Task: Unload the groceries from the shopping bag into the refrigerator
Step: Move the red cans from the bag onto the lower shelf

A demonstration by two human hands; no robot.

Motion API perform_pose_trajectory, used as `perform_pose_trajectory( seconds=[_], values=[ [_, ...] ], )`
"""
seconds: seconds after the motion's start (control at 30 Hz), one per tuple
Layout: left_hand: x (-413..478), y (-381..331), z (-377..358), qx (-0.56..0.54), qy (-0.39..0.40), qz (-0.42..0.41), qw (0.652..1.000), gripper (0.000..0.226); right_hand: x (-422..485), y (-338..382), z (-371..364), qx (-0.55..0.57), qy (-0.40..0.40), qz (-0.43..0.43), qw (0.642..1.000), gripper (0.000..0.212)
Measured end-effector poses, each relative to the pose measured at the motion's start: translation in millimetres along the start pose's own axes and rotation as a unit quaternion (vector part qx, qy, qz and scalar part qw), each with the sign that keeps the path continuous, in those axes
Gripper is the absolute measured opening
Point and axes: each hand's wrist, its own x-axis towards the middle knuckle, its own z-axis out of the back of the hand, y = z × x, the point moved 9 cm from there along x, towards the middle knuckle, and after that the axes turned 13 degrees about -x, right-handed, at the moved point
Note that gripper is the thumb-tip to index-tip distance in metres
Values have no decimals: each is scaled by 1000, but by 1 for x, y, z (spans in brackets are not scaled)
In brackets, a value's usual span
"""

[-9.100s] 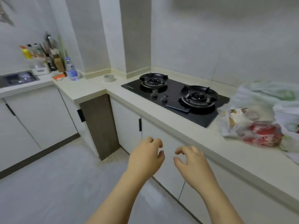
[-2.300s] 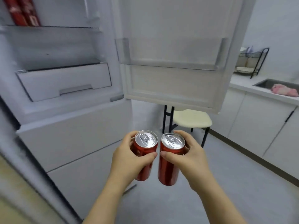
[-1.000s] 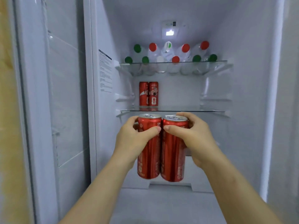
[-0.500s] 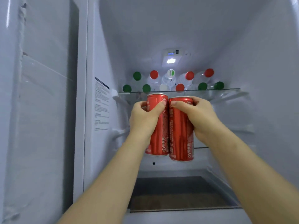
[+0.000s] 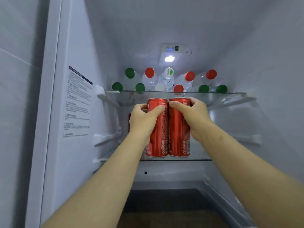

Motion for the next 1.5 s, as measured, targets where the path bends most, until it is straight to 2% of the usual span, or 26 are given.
perform_pose_trajectory(
  seconds=[0.4, 0.67, 0.77, 0.83, 0.93, 0.97, 1.1, 1.2, 1.5],
  values=[
    [27, 34, -6, 18, -5, -1, 1000, 44, 31, -34, 0, -30, -11, -18, 999, 40],
    [32, 45, -7, 33, 8, -2, 999, 42, 35, -45, -4, -8, 17, -22, 1000, 38],
    [26, 47, -10, 61, 34, -1, 998, 52, 32, -47, -7, -23, 35, -23, 999, 41],
    [20, 48, -12, 68, 55, 14, 996, 57, 28, -47, -6, -26, 50, -26, 998, 51],
    [13, 54, 3, 86, 15, 15, 996, 99, 18, -54, 9, -97, 35, -27, 994, 71],
    [9, 55, 7, 106, 7, 10, 994, 102, 13, -60, 13, -139, 30, -28, 989, 74],
    [3, 66, 10, 194, 39, -4, 980, 76, -4, -84, 8, -222, 64, -38, 972, 69],
    [5, 60, 7, 257, 45, -39, 965, 72, -6, -87, 5, -227, 70, -36, 971, 60],
    [24, 62, -3, 381, 70, -22, 922, 61, 13, -95, 0, -310, 58, -37, 948, 48]
  ],
)
